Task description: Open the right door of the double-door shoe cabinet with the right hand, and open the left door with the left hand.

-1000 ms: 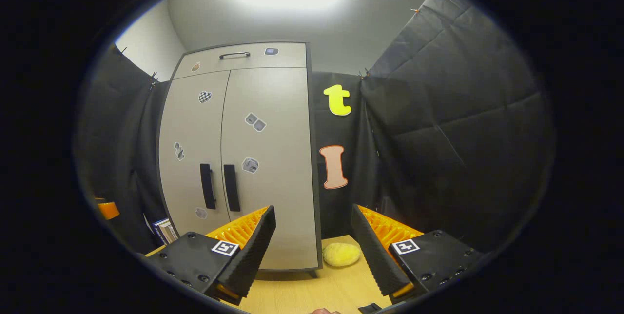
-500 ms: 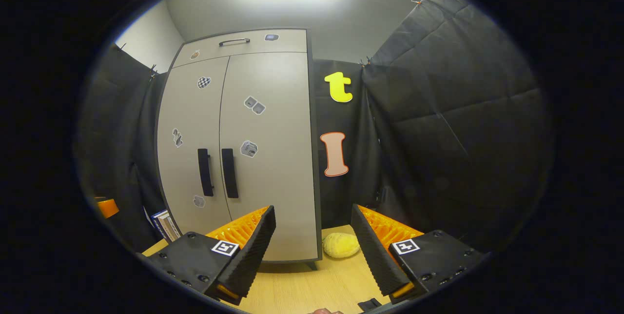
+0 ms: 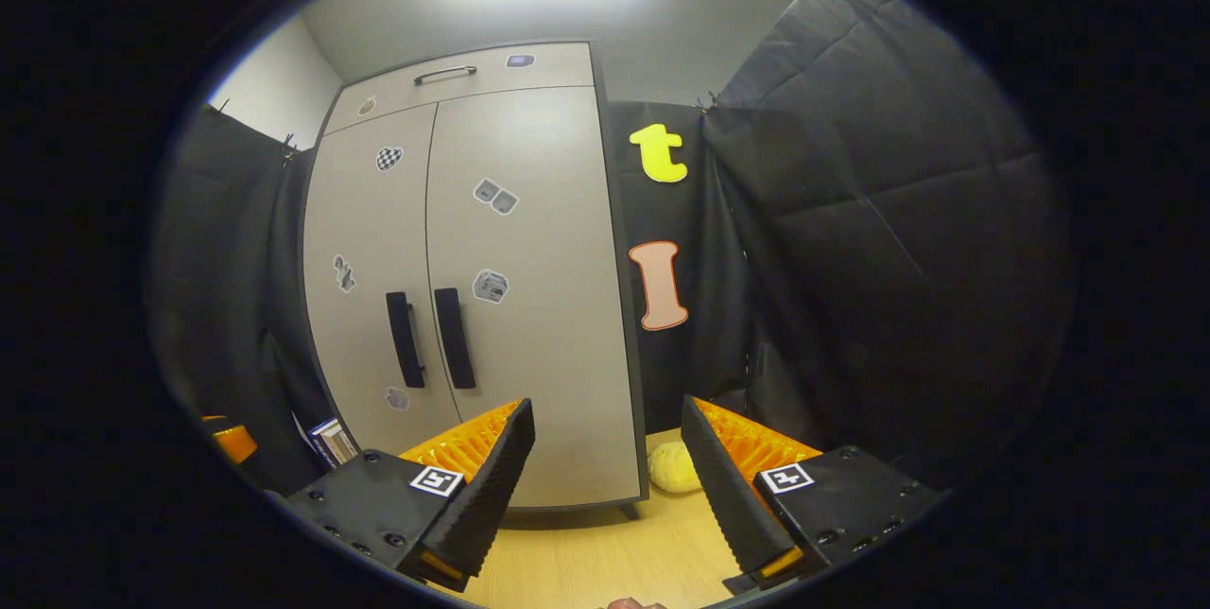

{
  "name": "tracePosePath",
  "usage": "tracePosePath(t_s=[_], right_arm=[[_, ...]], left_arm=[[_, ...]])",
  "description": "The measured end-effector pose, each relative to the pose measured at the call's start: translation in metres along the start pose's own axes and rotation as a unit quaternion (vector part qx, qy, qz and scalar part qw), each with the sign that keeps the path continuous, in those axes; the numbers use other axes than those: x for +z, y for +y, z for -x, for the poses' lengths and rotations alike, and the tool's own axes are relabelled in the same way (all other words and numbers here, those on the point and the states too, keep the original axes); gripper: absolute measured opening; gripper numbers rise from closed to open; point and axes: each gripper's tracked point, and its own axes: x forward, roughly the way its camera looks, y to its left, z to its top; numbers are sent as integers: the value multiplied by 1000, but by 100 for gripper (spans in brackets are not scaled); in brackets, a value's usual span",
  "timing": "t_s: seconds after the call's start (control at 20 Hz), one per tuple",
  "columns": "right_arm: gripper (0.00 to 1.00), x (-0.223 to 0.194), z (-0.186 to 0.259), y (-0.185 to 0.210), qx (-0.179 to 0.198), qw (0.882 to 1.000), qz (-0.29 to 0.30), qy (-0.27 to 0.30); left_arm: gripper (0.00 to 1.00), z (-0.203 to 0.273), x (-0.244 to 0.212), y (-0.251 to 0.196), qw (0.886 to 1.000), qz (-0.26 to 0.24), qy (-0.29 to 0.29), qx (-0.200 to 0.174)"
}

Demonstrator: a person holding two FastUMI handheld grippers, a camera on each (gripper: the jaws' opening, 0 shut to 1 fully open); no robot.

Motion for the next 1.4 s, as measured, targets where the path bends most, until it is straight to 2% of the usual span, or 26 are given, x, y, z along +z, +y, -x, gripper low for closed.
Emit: tracePosePath(t_s=[0.05,0.1,0.15,0.2,0.25,0.3,0.8,0.85,0.95,1.0,1.05,1.1,1.2,1.25,1.3,1.35,1.4], right_arm=[[98,2,-5,4,1,1000,-1,1],[93,3,-10,8,3,1000,-1,2],[93,6,-14,13,6,1000,1,3],[98,9,-18,18,10,1000,2,4],[93,13,-24,23,14,1000,2,3],[98,17,-29,29,20,1000,3,1],[98,48,-83,105,92,995,33,-19],[93,50,-88,113,99,994,33,-20],[93,54,-100,126,109,993,38,-23],[98,56,-106,131,110,993,43,-27],[98,57,-113,135,110,992,48,-31],[93,57,-120,139,109,992,53,-32],[93,54,-131,148,110,992,59,-32],[98,50,-138,152,110,992,61,-29],[93,47,-143,158,114,991,61,-26],[98,44,-149,160,113,991,61,-25],[99,39,-156,161,108,992,64,-21]], left_arm=[[94,-1,0,0,1000,2,0,-2],[94,-3,1,-1,1000,5,0,-5],[94,-3,-2,-1,1000,7,1,-6],[94,-4,-2,0,1000,7,2,-7],[94,-3,-3,1,1000,6,2,-6],[94,-3,-3,2,1000,4,2,-5],[94,5,-11,21,1000,-13,11,9],[94,7,-11,23,1000,-16,11,11],[94,10,-15,29,1000,-16,14,17],[94,11,-17,31,1000,-15,17,19],[94,12,-20,34,1000,-13,20,21],[94,13,-23,37,999,-12,24,24],[94,14,-28,44,999,-11,31,32],[94,14,-31,47,999,-10,34,36],[94,14,-33,51,999,-8,37,39],[94,17,-35,53,998,-6,39,42],[94,18,-36,56,998,-5,40,45]])
